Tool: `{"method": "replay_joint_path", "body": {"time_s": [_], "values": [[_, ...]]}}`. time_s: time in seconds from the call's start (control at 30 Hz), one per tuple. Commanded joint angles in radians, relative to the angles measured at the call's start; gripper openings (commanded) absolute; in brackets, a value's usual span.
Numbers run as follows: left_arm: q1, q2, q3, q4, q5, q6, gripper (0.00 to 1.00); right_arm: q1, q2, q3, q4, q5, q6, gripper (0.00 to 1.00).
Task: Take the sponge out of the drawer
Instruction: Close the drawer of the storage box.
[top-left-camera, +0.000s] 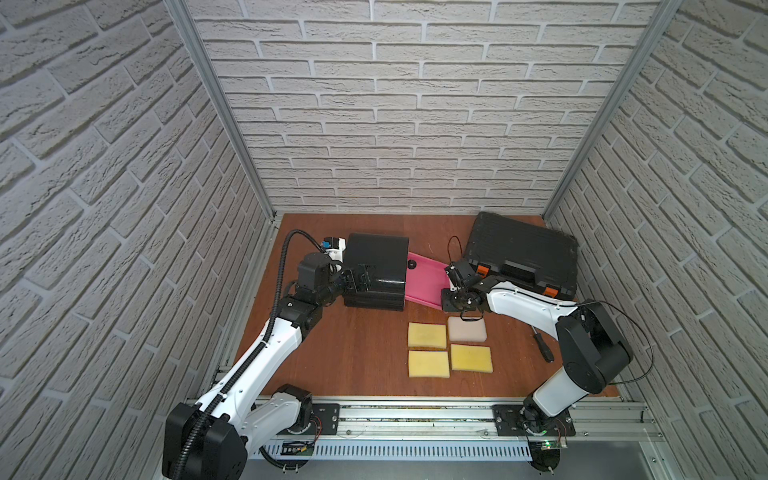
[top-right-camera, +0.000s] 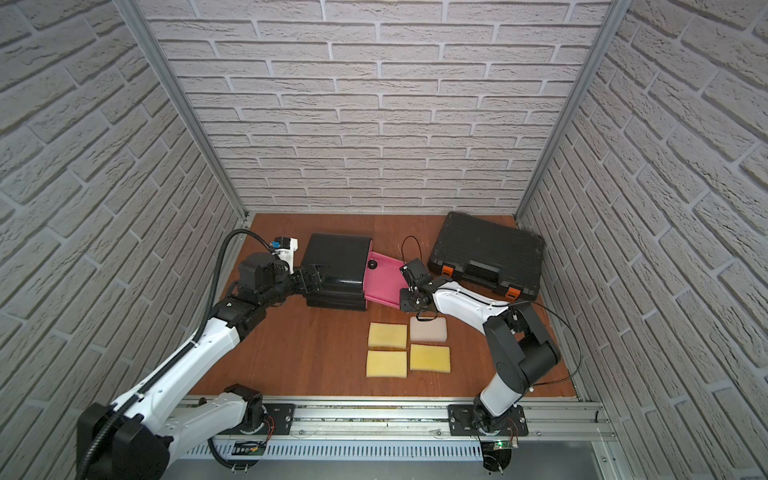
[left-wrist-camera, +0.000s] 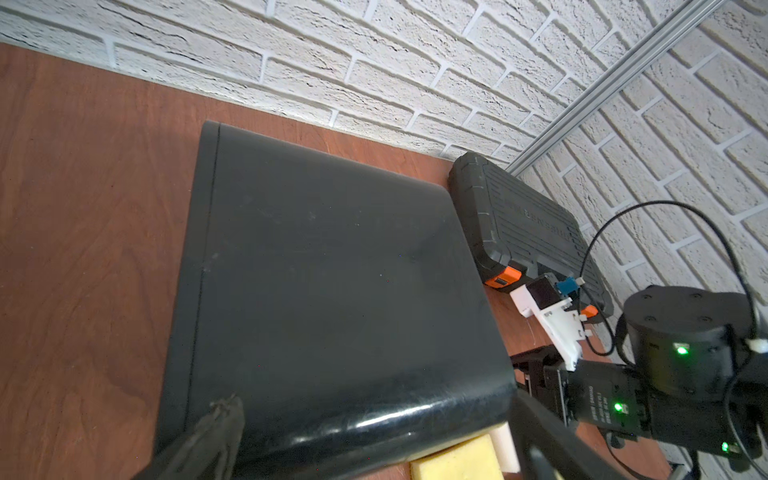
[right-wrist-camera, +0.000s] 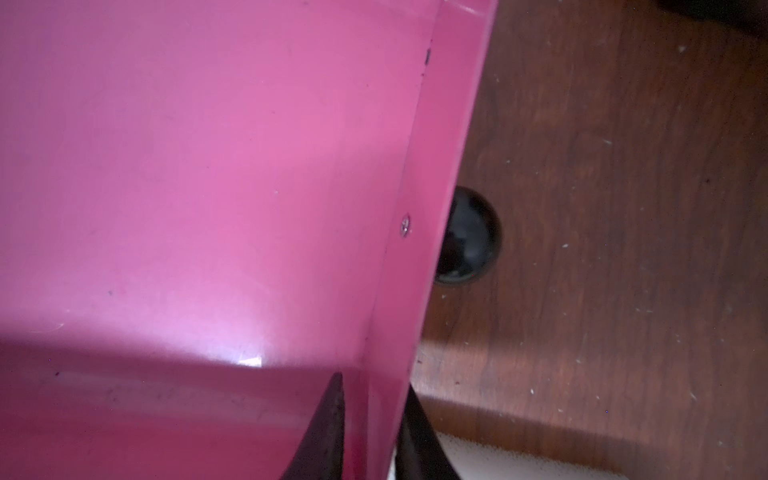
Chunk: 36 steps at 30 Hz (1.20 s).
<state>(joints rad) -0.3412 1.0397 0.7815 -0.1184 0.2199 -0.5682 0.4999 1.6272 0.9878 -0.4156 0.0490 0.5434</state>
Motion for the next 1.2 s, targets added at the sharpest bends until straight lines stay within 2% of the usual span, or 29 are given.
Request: {"method": "replay_joint_path", "body": {"time_s": [0.0,0.2,0.4,0.53,0.7,0.8,1.17], "values": [[0.01,-0.012,0.001,-0.065,-0.077,0.025,0.98,-0.001,-0.015,0.031,0.004,0.025,-0.006,0.19],[0.019,-0.059,-0.005,-0.104,-0.174,0.033,0.98,-0.001,-0.027,0.062,-0.02,0.038,-0.027,0.11],[0.044,-0.022,0.055,-0.136,-0.175,0.044,0.98,0.0,-0.025,0.096,-0.031,0.028,-0.042,0.06],[0.088,0.037,0.062,-0.111,-0.099,0.028,0.98,0.002,-0.032,0.116,-0.031,0.015,-0.05,0.06],[0.137,0.107,0.039,-0.004,0.062,0.002,0.98,0.009,-0.014,0.158,-0.034,0.0,-0.06,0.06],[0.139,0.136,0.036,0.033,0.114,-0.002,0.98,0.022,0.004,0.184,-0.023,-0.022,-0.064,0.05],[0.139,0.152,0.022,0.07,0.14,-0.018,0.98,0.1,0.073,0.273,0.043,-0.094,-0.075,0.06]]}}
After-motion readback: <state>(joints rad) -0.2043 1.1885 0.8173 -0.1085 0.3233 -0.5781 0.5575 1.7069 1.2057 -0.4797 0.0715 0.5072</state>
